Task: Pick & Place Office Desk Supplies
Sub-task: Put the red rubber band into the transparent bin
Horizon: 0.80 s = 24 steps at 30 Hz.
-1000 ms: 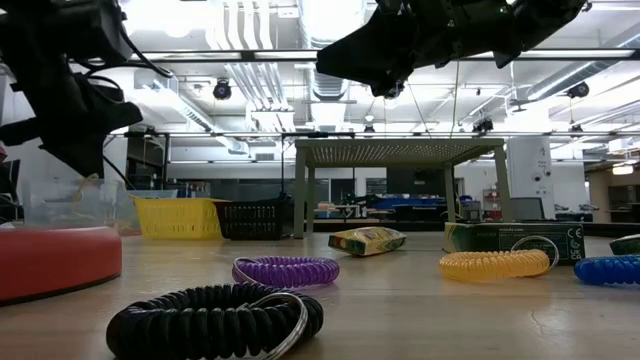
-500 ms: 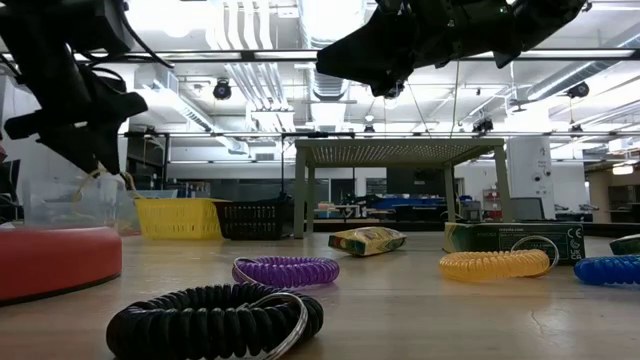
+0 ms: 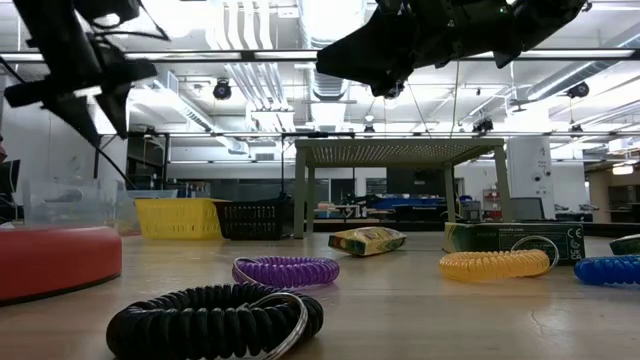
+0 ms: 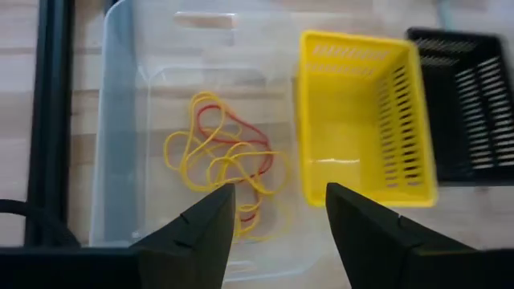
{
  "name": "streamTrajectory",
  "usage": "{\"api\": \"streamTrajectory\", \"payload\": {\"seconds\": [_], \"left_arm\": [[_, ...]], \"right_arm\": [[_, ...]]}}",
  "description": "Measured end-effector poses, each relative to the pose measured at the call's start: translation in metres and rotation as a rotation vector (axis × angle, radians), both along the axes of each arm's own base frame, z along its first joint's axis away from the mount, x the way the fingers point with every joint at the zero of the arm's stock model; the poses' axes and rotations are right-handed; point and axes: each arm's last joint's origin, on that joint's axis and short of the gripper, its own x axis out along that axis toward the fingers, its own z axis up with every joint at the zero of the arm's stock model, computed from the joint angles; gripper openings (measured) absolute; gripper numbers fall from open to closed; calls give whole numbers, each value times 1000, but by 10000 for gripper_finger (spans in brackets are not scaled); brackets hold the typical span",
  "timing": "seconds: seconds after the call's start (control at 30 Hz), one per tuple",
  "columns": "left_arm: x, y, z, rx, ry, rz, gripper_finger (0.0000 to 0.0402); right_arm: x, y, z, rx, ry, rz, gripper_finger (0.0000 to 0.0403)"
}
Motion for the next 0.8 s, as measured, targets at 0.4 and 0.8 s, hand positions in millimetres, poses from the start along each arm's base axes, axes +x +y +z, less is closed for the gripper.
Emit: {"api": "streamTrajectory", "payload": {"seconds": [0.4, 0.8], "left_arm": [[49, 3, 15, 198, -190, -385, 200], [78, -43, 23, 666, -564, -1171, 198]], "right_arm": [[0, 0, 0, 0, 0, 0, 123], [0, 0, 0, 0, 0, 0, 123]]}}
